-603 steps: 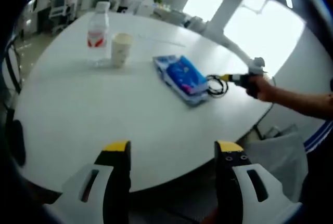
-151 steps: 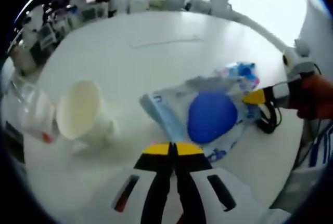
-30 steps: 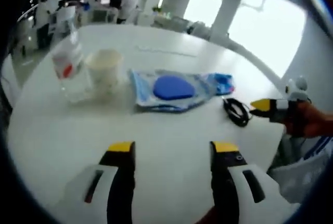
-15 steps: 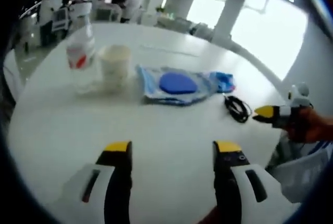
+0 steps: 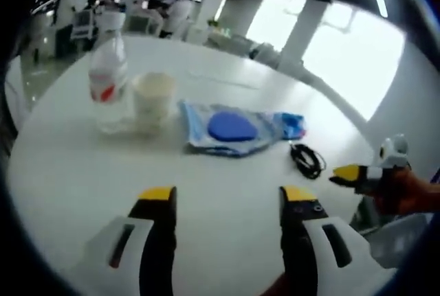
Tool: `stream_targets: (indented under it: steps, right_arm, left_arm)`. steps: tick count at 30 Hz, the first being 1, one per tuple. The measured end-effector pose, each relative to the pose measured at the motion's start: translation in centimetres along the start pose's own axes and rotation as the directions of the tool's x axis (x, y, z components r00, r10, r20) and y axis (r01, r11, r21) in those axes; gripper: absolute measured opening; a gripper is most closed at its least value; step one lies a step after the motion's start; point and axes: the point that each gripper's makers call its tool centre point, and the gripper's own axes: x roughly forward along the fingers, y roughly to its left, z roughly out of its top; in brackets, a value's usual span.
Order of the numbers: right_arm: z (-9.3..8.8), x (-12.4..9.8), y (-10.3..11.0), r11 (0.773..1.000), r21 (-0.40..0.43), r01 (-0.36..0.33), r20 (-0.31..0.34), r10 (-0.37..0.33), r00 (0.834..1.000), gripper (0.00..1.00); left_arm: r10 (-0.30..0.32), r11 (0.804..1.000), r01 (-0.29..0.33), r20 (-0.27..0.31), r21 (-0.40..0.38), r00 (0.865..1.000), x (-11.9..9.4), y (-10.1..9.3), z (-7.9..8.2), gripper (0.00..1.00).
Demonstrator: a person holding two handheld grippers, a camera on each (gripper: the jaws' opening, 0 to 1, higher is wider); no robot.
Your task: Arrange the tabletop items into an orderly group along one side of the table until the central work area is clear of visible clutter.
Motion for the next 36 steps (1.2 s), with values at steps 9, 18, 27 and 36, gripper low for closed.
stream_targets:
  steps: [9, 18, 27, 36]
  right_arm:
    - [-1.2, 0.4, 0.4, 1.000, -0.006, -0.012, -0.034, 0.012, 0.999, 0.42]
    - [2.6, 0.2, -0.4, 1.000, 0.002, 0.011, 0.005, -0.011, 1.000, 0.42]
    - [6.6, 1.3, -2.1, 0.994, -0.080, 0.074, 0.028, -0.072, 0.997, 0.41]
    - [10.4, 2.7, -2.8, 0.980, -0.173, 0.103, 0.042, -0.097, 0.994, 0.42]
  left_arm:
    - [-0.006, 1.000, 0.006, 0.018, 0.031, 1.000, -0.8, -0.8, 1.0, 0.56]
    - [-0.009, 0.999, 0.011, 0.048, -0.040, 0.999, -1.6, -0.4, 1.8, 0.56]
    - [0.001, 0.997, 0.000, 0.025, -0.074, 1.000, -1.6, 0.2, 1.2, 0.55]
    - [0.008, 0.996, -0.004, 0.042, -0.094, 0.999, -1.9, 0.8, 1.5, 0.54]
